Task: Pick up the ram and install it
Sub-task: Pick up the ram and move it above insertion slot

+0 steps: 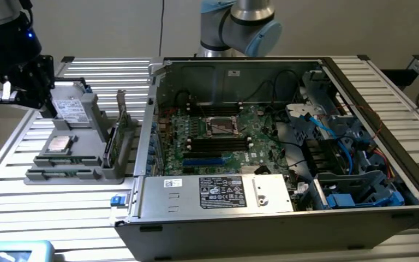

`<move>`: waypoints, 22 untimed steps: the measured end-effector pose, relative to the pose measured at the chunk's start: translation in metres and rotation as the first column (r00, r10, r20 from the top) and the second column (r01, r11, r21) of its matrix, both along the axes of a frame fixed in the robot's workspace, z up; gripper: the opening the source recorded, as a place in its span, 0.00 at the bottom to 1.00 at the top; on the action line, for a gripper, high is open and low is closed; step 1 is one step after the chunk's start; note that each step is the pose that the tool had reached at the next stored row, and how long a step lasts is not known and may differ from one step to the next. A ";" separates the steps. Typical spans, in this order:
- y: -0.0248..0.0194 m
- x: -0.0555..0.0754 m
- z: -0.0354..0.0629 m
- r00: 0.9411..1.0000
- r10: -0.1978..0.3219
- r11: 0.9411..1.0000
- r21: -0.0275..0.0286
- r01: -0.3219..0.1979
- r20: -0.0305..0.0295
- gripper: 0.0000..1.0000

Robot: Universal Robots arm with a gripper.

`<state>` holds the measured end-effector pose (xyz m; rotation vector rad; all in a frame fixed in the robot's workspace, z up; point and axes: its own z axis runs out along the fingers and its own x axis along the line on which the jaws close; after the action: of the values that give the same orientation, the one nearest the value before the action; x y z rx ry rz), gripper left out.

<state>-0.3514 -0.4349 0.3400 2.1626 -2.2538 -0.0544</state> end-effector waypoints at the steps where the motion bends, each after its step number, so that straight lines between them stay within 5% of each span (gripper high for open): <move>1: 0.0000 0.000 0.0000 1.000 0.014 1.000 0.000 -0.014 0.000 0.11; 11: 0.0000 0.000 0.0000 0.998 0.066 0.998 -0.001 -0.066 -0.001 0.12; 16: 0.0001 -0.001 -0.0030 0.998 0.065 0.998 -0.002 -0.065 -0.003 0.36; 22: 0.0000 -0.008 -0.0133 0.998 0.066 0.998 -0.008 -0.066 -0.004 0.36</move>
<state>-0.3592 -0.4349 0.3267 2.2288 -2.1756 -0.0486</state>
